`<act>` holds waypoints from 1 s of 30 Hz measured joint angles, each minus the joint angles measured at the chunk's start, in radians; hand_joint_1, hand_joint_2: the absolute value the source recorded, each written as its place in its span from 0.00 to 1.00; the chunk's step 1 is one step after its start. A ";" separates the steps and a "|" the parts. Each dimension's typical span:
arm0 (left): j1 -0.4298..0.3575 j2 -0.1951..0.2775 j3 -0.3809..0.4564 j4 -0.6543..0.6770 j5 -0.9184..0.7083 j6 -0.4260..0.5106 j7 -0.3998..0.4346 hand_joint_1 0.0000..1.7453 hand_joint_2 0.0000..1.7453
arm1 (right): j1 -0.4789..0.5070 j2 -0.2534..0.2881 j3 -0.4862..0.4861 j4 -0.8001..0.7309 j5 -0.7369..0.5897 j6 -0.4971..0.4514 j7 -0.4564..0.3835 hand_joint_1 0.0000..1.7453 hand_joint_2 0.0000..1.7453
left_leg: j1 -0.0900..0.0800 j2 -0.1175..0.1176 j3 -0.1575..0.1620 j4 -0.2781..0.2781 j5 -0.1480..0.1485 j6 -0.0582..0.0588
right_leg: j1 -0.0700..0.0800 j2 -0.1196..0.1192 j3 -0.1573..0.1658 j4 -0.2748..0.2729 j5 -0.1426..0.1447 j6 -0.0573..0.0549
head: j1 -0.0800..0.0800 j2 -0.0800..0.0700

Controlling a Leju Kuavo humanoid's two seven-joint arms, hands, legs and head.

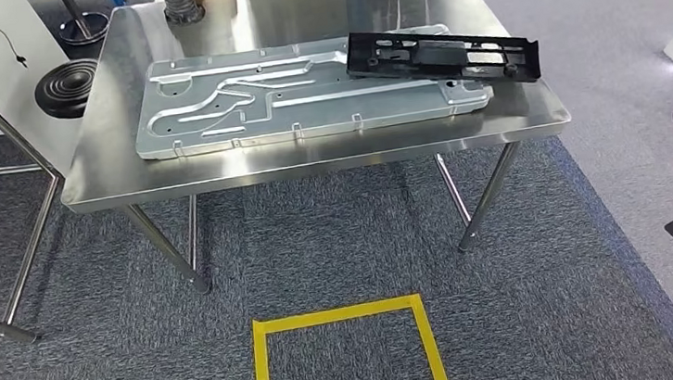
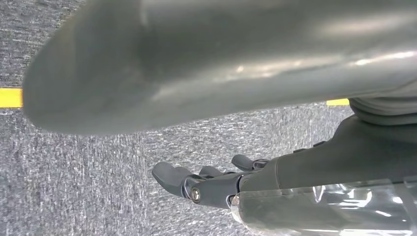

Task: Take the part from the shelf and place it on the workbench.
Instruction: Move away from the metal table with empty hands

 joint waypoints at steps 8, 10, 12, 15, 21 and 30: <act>0.002 0.002 -0.001 0.000 -0.005 -0.004 0.000 0.00 0.00 | 0.089 0.043 -0.082 0.025 -0.023 -0.012 0.001 0.00 0.00 | 0.005 -0.001 -0.070 0.218 -0.183 -0.037 | 0.003 -0.008 -0.056 -0.044 0.058 -0.050 | -0.002 0.000; 0.001 0.003 -0.001 0.000 -0.006 -0.005 0.000 0.00 0.00 | 0.107 0.055 -0.097 0.029 -0.025 -0.012 0.008 0.00 0.00 | 0.005 -0.001 -0.064 0.291 -0.184 -0.037 | 0.005 -0.007 -0.090 -0.038 0.080 -0.049 | -0.002 0.000; -0.001 0.003 -0.001 0.000 -0.008 -0.007 0.000 0.00 0.00 | 0.127 0.072 -0.119 0.036 -0.024 -0.012 0.021 0.00 0.00 | 0.004 -0.001 0.007 0.232 -0.126 -0.032 | 0.007 -0.006 -0.123 -0.028 0.098 -0.046 | -0.003 0.000; -0.007 0.007 -0.002 0.000 -0.011 -0.009 0.002 0.00 0.00 | 0.158 0.107 -0.151 0.048 -0.023 -0.011 0.035 0.00 0.00 | -0.001 -0.003 0.159 0.018 -0.133 -0.015 | 0.010 -0.007 -0.152 -0.015 0.121 -0.036 | -0.002 0.000; -0.009 0.009 -0.004 0.000 -0.018 -0.014 0.004 0.00 0.00 | 0.217 0.169 -0.201 0.091 -0.025 -0.006 0.059 0.00 0.00 | 0.002 0.005 0.152 -0.057 -0.097 0.022 | 0.001 0.000 -0.183 0.042 0.060 -0.002 | -0.002 0.000; -0.014 0.010 -0.012 0.000 -0.022 -0.015 0.006 0.00 0.00 | 0.248 0.252 -0.247 0.148 -0.027 0.016 0.115 0.00 0.00 | 0.000 0.013 0.023 -0.016 -0.014 0.000 | -0.013 0.004 0.001 0.013 0.001 0.009 | -0.002 0.000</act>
